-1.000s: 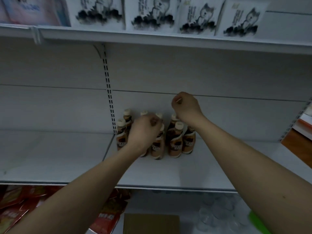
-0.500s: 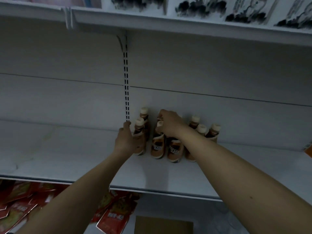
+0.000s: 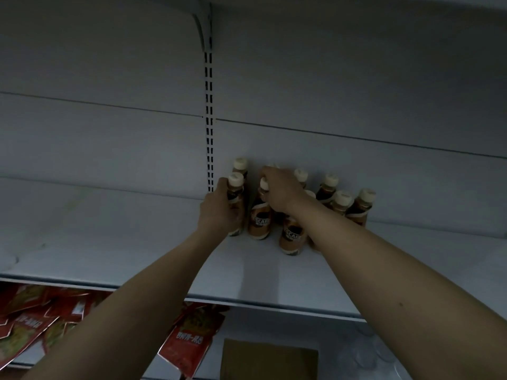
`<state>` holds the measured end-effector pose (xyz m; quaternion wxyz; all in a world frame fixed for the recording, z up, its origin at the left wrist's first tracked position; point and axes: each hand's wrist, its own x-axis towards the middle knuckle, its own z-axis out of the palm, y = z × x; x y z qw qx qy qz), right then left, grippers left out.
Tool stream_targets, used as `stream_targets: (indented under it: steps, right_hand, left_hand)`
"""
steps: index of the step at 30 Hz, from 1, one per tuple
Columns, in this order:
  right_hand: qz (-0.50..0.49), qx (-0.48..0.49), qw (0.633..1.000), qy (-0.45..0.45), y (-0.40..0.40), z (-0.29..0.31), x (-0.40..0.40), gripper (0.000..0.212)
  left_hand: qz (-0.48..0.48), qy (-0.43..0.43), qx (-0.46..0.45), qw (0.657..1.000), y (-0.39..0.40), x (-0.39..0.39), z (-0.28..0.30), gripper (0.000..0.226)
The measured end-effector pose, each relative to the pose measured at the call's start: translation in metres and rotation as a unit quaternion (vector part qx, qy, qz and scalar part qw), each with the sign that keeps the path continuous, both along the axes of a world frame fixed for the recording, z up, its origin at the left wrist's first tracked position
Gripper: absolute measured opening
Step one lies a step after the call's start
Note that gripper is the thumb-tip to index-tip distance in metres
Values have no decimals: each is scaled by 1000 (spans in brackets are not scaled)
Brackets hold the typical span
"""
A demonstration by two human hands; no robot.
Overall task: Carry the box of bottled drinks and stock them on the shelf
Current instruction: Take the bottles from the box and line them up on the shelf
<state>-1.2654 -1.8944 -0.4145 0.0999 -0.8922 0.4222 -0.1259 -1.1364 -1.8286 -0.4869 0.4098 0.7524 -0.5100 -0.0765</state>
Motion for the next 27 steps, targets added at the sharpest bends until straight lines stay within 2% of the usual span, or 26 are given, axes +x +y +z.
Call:
stream_targets:
  steps: [3, 8, 10, 11, 13, 16, 17, 19, 21, 22, 24, 27]
  right_hand:
    - [3, -12, 1000, -7, -3, -2, 2, 21]
    - [7, 15, 1000, 0, -3, -2, 0, 14]
    - [9, 25, 1000, 6, -2, 3, -4, 35]
    - [3, 31, 1000, -3, -2, 6, -6, 43]
    - [-16, 27, 998, -50, -4, 16, -13, 42]
    - [-55, -7, 995, -83, -13, 33, -29, 37]
    - [-66, -13, 994, -81, -18, 38, -36, 36]
    - [-84, -5, 994, -66, -27, 44, -50, 33]
    - [-96, 16, 994, -41, -34, 44, -59, 33]
    - [-101, 28, 994, -33, -36, 43, -62, 35]
    - [-113, 55, 992, -25, -37, 39, -65, 41]
    - [-103, 66, 992, -5, -38, 32, -65, 45]
  left_hand:
    - [-1, 1, -7, 1000, -4, 0, -2, 44]
    - [-13, 2, 13, 1000, -6, 3, 1, 46]
    - [-16, 3, 29, 999, -6, 4, 4, 50]
    - [-18, 5, 28, 999, -6, 5, 6, 51]
    - [-27, 13, 21, 999, -5, 5, 8, 49]
    - [-10, 46, 31, 998, 2, 0, 12, 66]
    - [18, 31, 14, 999, 6, -4, 14, 69]
    - [36, -56, -67, 996, 15, -17, 17, 51]
    - [-35, -121, -97, 987, 24, -40, 22, 28]
    - [-76, -137, -90, 984, 26, -53, 24, 25]
    - [-127, -155, -74, 977, 27, -77, 25, 34]
    - [-171, -153, 1, 973, 19, -97, 31, 56]
